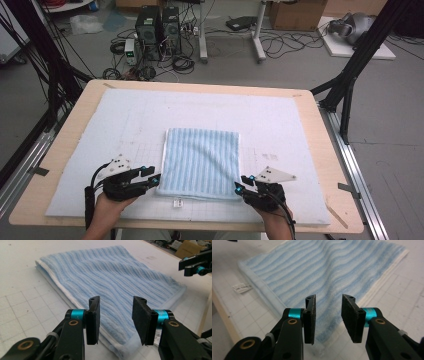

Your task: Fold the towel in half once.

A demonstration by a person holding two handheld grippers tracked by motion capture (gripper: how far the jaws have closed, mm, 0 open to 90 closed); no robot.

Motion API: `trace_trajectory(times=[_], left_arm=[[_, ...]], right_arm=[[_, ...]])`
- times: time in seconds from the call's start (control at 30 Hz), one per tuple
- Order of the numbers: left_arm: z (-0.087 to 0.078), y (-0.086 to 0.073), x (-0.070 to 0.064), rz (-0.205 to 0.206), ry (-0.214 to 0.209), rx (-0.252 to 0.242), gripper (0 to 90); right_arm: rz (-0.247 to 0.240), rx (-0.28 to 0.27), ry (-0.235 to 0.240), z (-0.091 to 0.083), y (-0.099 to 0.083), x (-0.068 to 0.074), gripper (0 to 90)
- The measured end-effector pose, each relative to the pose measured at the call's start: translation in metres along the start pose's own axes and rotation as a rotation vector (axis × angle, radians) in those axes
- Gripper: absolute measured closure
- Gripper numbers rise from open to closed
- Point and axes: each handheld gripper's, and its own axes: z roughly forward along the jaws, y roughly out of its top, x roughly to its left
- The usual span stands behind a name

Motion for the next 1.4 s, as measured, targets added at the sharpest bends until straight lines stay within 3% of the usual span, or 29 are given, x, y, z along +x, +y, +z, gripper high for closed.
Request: trace_trajectory(times=[0.23, 0.4, 0.53, 0.77, 0.9, 1.0, 1.17, 1.3, 1.4], left_arm=[[0.029, 0.0, 0.005, 0.002, 0.0, 0.081, 62.2], [0.043, -0.004, 0.006, 0.013, -0.004, 0.144, 64.3], [0.043, -0.005, 0.005, 0.024, 0.002, 0.159, 65.4], [0.035, -0.007, -0.003, 0.045, 0.038, 0.194, 72.8], [0.027, -0.007, -0.005, 0.056, 0.021, 0.226, 74.8], [0.022, -0.005, -0.002, 0.045, 0.037, 0.207, 72.2], [0.014, 0.003, 0.018, -0.025, 0.058, 0.134, 67.0], [0.017, 0.013, 0.036, -0.073, 0.042, 0.094, 69.1], [0.025, 0.022, 0.048, -0.083, 0.032, 0.077, 69.5]], right_arm=[[-0.019, 0.051, 0.009, 0.027, 0.006, 0.001, 72.0], [-0.061, 0.113, 0.02, 0.044, 0.005, 0.003, 74.9], [-0.05, 0.11, 0.026, 0.043, 0.004, 0.002, 72.9], [-0.032, 0.108, -0.008, 0.036, 0.003, 0.0, 67.8], [0.002, 0.043, -0.043, 0.024, 0.007, -0.008, 65.5], [0.036, 0.005, -0.064, 0.02, 0.011, -0.021, 64.0], [0.06, -0.032, -0.081, 0.021, 0.02, -0.036, 64.6], [0.024, -0.028, -0.073, 0.028, 0.026, -0.037, 74.8], [0.004, -0.015, -0.06, 0.037, 0.031, -0.037, 76.0]])
